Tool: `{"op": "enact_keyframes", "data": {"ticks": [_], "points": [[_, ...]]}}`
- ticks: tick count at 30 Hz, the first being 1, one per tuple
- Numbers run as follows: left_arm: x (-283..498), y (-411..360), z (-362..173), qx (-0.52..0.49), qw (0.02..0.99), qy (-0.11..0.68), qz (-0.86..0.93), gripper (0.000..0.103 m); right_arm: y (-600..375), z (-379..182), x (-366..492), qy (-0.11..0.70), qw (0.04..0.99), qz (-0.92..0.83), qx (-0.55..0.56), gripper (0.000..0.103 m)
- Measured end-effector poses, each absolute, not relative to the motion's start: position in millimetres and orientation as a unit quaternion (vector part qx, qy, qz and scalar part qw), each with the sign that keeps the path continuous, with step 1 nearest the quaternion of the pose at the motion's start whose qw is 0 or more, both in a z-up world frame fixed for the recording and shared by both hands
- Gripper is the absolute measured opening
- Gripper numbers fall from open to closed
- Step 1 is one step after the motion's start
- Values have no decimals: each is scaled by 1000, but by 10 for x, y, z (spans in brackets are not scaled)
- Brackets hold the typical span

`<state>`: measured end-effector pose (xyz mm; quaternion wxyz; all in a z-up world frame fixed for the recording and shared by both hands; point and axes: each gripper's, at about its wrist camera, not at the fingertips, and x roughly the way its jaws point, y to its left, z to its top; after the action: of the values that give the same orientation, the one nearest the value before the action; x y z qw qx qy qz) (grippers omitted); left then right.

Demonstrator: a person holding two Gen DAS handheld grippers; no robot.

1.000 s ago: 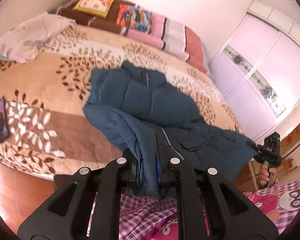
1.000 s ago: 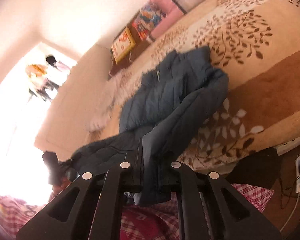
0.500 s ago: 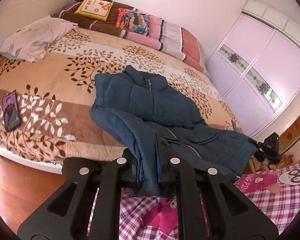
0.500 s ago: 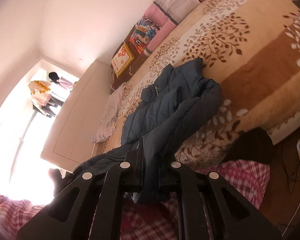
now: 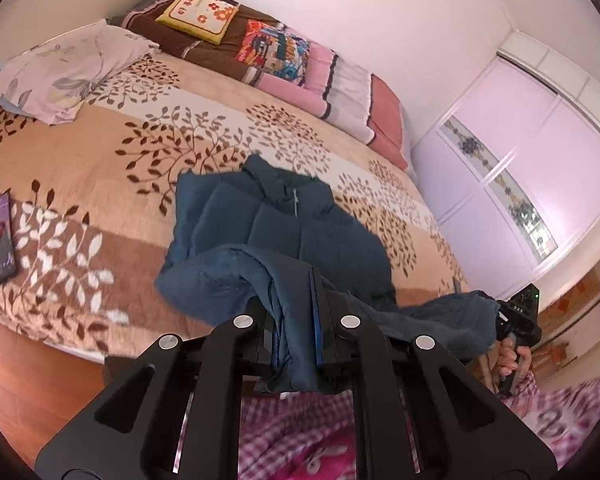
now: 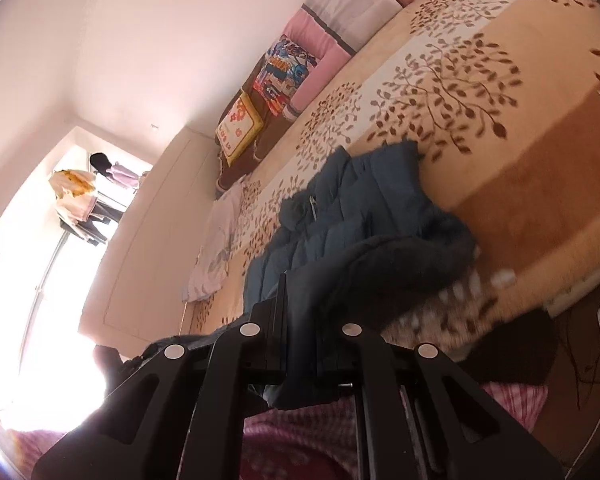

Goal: Fold large clothes

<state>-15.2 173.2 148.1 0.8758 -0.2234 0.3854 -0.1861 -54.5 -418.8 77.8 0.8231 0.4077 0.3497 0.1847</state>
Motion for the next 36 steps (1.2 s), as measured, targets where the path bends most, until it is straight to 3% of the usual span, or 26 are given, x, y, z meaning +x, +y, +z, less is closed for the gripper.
{"op": "enact_keyframes", "data": {"ticks": [12,22,34,36], "points": [[1405,1661,1358,-241,873,404,-128,13,-4207,736,1127,388,813,155,406,11],[2621,1599,632,-246,853,456,-61,13,-4243,0,2385,447,780,86,429,10],[3075,1657,25,-275,821,500,-13,16,-4134,-567,2951,497,758,48,419,11],[3100,1667,-17,-288,815,503,-6,20,-4133,-602,3003,501,752,50,426,16]]}}
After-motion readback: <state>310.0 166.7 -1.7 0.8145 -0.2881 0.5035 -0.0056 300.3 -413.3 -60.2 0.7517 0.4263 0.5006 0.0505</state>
